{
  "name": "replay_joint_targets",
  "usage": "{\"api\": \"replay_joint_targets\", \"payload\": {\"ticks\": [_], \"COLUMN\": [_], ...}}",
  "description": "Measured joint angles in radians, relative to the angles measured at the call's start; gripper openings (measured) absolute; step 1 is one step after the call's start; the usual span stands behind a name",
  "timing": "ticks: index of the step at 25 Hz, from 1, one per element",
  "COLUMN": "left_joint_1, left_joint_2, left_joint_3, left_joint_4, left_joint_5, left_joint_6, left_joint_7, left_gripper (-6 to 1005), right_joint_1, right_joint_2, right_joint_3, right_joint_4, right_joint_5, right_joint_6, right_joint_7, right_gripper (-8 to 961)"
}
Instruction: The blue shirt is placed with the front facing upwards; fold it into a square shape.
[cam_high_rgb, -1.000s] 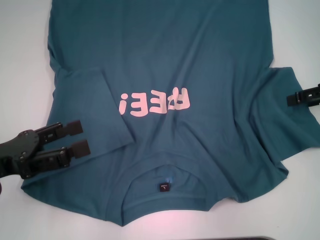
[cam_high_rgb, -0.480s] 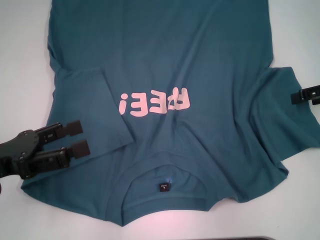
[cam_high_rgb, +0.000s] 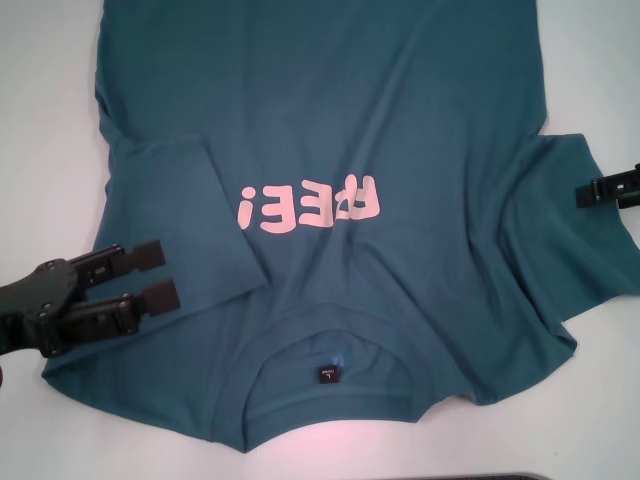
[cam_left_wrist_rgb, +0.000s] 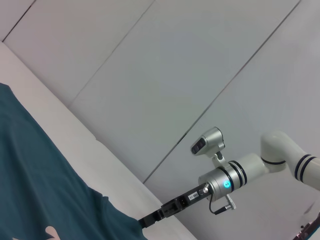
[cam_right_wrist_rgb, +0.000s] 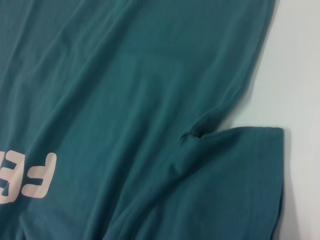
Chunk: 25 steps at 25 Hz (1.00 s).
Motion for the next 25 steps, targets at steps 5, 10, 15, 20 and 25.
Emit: {"api": "replay_joint_targets", "payload": {"ticks": [5,10,15,20,25], "left_joint_1": [-0.001,-0.001,0.0,0.003,0.004], "left_joint_2": [0.0,0.0,0.0,-0.001,-0.002], "left_joint_3": [0.0,-0.006,-0.01,-0.01,-0.01], "left_joint_4": [0.0,0.0,0.0,0.0,0.0], "left_joint_5": [0.0,0.0,0.0,0.0,0.0], "left_joint_6": [-0.001,-0.002,-0.002,-0.001,0.0], "left_joint_7": [0.0,0.0,0.0,0.0,0.0], "left_gripper": [947,947,947,946,946], "right_joint_1": [0.006,0.016,0.018,0.021,0.024], "right_joint_2": [0.008,0.008,0.008,0.009,0.011], "right_joint_3": [-0.016,-0.03,-0.024,-0.02,-0.02], "right_joint_4": [0.01,0.038,0.041,0.042,0.05], "right_joint_5": [0.0,-0.004,0.002,0.019,0.032], "right_joint_6": [0.006,0.017,0.014,0.01,0.008], "right_joint_7": [0.001,0.003,0.005,0.002,-0.002], "right_gripper": [854,853,853,853,852]}}
